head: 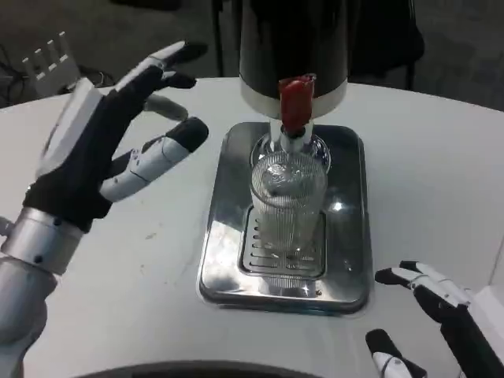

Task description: Grasp the cup under the faucet to collect the drink, then remove the cup.

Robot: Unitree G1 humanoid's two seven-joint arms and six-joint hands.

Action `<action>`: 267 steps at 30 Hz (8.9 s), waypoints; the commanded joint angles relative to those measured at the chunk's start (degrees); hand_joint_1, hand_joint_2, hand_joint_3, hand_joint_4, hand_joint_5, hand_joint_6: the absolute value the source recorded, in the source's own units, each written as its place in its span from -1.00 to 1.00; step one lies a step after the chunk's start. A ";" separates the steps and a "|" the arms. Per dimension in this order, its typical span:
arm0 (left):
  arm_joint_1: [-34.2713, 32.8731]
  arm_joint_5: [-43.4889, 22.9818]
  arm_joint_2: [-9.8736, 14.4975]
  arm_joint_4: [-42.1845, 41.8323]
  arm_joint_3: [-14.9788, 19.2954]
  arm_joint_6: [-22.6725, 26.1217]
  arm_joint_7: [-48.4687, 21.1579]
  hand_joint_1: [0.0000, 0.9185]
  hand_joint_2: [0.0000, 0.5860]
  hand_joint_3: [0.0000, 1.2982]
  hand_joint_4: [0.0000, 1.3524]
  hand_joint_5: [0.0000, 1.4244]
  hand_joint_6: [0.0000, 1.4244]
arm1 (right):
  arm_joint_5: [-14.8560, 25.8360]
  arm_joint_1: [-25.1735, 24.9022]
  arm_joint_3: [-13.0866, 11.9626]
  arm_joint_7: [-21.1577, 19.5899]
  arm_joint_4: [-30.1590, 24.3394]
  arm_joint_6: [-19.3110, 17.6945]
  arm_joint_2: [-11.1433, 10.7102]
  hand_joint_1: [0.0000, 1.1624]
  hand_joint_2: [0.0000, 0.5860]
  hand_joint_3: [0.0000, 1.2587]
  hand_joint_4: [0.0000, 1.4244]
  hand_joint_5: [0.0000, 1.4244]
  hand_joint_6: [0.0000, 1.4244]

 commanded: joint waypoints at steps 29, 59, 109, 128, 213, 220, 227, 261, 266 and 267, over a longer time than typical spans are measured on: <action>-18.64 -13.25 -2.32 0.29 -3.03 25.45 -27.59 -1.00 -0.65 -0.62 -0.70 -0.56 -0.43 | 3.10 2.30 -0.77 -1.48 -0.94 -4.24 4.92 -0.46 0.58 -0.62 -0.83 -0.76 -0.72; -24.19 -2.52 -4.04 12.73 -9.80 12.61 -33.34 -1.00 -0.63 -0.61 -0.67 -0.54 -0.42 | 3.16 2.85 0.19 -1.13 -0.94 -3.67 5.16 -0.46 0.58 -0.62 -0.80 -0.73 -0.72; -26.22 13.58 3.00 9.99 -16.51 -2.29 -28.64 -1.00 -0.61 -0.66 -0.75 -0.64 -0.46 | 19.74 -10.02 5.10 -2.59 2.18 25.29 -1.19 -0.15 -0.04 -0.89 -0.89 -0.72 -0.70; -25.73 12.98 4.86 8.47 -16.02 -1.93 -29.48 -1.00 -0.62 -0.66 -0.75 -0.64 -0.49 | 22.97 -24.14 7.88 -17.88 19.86 25.66 -5.22 0.07 -0.25 -0.98 -0.91 -0.76 -0.70; -26.02 10.25 13.16 9.44 -13.59 -3.57 -33.51 -1.00 -0.58 -0.66 -0.75 -0.63 -0.48 | 31.06 -51.75 16.34 -53.42 64.71 18.20 3.78 0.22 -0.29 -1.00 -0.89 -0.76 -0.73; -26.12 10.25 13.58 9.44 -13.61 -3.60 -33.71 -1.00 -0.57 -0.66 -0.75 -0.62 -0.48 | 32.41 -52.71 16.09 -54.50 66.42 17.49 4.63 0.21 -0.29 -1.00 -0.89 -0.76 -0.73; -26.16 10.61 13.82 9.47 -13.72 -3.57 -34.09 -1.00 -0.56 -0.66 -0.75 -0.62 -0.48 | 32.67 -53.49 16.74 -56.47 68.19 15.97 5.24 0.19 -0.30 -0.94 -0.82 -0.69 -0.71; -21.77 9.02 17.49 9.38 -8.73 -5.92 -31.98 -1.00 -0.61 -0.71 -0.74 -0.60 -0.46 | 37.00 -56.97 19.40 -70.45 80.06 8.30 9.80 0.26 -0.20 -0.24 -0.25 -0.24 -0.33; -20.75 8.64 17.37 8.92 -6.76 -5.26 -30.56 -1.00 -0.60 -0.71 -0.74 -0.59 -0.44 | 37.31 -57.07 19.63 -71.16 80.51 8.27 9.98 0.26 -0.20 -0.19 -0.22 -0.21 -0.30; -20.59 8.63 17.30 8.84 -6.47 -5.14 -30.40 -1.00 -0.61 -0.71 -0.74 -0.59 -0.44 | 37.31 -57.09 19.69 -71.32 80.56 8.30 9.98 0.26 -0.20 -0.19 -0.22 -0.20 -0.30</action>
